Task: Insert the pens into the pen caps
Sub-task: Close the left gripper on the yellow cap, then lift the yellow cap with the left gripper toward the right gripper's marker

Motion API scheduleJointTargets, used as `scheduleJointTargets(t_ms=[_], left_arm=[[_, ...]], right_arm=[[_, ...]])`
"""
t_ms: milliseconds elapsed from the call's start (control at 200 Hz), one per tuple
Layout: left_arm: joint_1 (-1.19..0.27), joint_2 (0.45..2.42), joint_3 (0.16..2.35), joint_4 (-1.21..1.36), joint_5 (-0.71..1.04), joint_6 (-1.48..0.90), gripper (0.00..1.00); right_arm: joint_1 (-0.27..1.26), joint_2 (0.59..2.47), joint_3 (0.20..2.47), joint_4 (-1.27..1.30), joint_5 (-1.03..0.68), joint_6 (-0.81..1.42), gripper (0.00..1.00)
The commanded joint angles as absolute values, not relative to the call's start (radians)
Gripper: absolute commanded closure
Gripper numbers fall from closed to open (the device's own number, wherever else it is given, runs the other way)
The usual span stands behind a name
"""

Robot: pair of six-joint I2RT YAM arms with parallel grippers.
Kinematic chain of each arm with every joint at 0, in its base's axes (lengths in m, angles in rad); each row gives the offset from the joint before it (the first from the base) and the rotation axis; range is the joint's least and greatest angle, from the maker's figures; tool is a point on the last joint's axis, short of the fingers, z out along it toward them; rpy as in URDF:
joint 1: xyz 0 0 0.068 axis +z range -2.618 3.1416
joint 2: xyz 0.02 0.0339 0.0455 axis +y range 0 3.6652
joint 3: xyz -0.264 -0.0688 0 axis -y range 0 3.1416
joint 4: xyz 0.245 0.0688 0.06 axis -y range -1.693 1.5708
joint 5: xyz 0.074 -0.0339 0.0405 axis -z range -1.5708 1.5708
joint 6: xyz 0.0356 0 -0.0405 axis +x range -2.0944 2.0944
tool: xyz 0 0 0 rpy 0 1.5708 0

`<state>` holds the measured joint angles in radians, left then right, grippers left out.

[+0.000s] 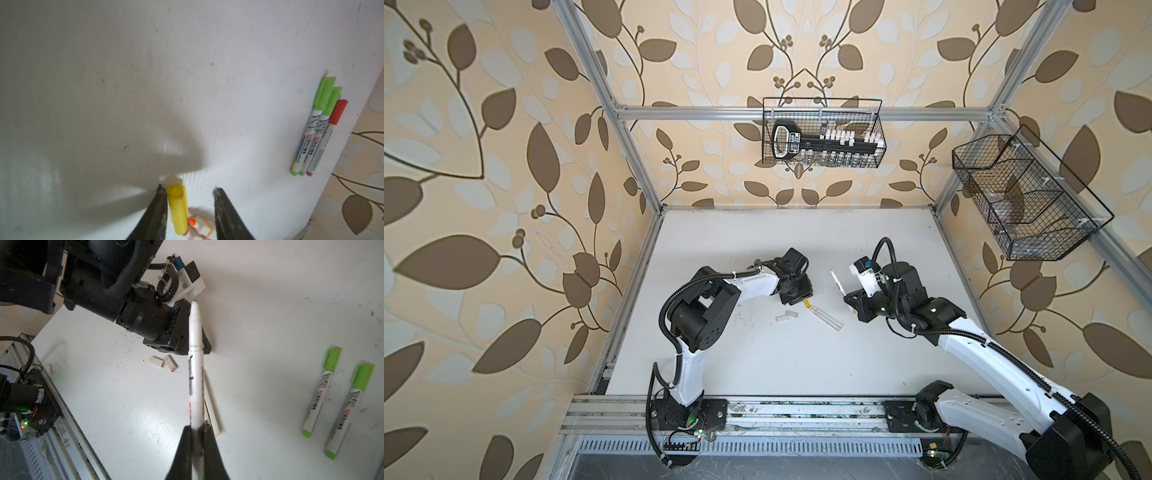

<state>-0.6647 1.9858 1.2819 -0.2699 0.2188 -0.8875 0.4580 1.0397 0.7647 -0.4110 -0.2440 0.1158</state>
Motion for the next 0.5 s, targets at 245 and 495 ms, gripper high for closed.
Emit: scheduleJointTargets(t_ms=[245,495], left_arm=[[-0.718,2.087,1.317,-0.531,0.079,-0.77,0.7],[-0.719,2.086,1.284,-0.48,0.094,-0.78,0.85]], right_arm=[[0.436,1.008,0.759,-0.436,-0.245,0.127,0.96],[0.436,0.994,0.753,-0.442,-0.24,0.133,0.96]])
